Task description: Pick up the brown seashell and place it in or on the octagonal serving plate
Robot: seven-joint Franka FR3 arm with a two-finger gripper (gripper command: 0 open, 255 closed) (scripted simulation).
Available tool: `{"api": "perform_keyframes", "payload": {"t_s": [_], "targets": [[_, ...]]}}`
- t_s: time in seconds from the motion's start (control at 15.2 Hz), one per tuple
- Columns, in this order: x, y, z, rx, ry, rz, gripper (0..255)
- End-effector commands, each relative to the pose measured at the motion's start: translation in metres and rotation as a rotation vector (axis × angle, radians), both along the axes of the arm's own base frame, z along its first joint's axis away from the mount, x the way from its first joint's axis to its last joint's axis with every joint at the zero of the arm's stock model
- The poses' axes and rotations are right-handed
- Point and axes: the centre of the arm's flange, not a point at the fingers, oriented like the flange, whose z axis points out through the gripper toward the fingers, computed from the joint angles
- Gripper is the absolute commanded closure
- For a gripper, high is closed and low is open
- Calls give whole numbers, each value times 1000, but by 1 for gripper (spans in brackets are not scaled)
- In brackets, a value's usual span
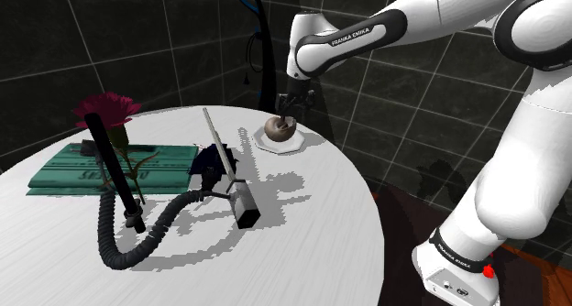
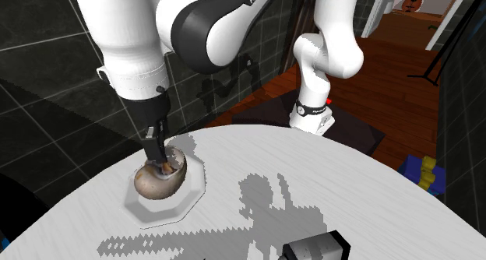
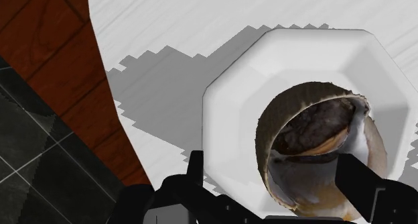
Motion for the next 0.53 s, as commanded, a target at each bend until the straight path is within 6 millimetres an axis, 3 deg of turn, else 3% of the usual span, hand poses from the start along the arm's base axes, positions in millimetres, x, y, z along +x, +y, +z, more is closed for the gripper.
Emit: {"api": "perform_keyframes", "payload": {"t_s": [0.0,0.26,0.46], "targets": [[0,0,0,0,0,0,0],[-2,3,50,0,0,0,0],[-2,3,50,0,0,0,0]]}}
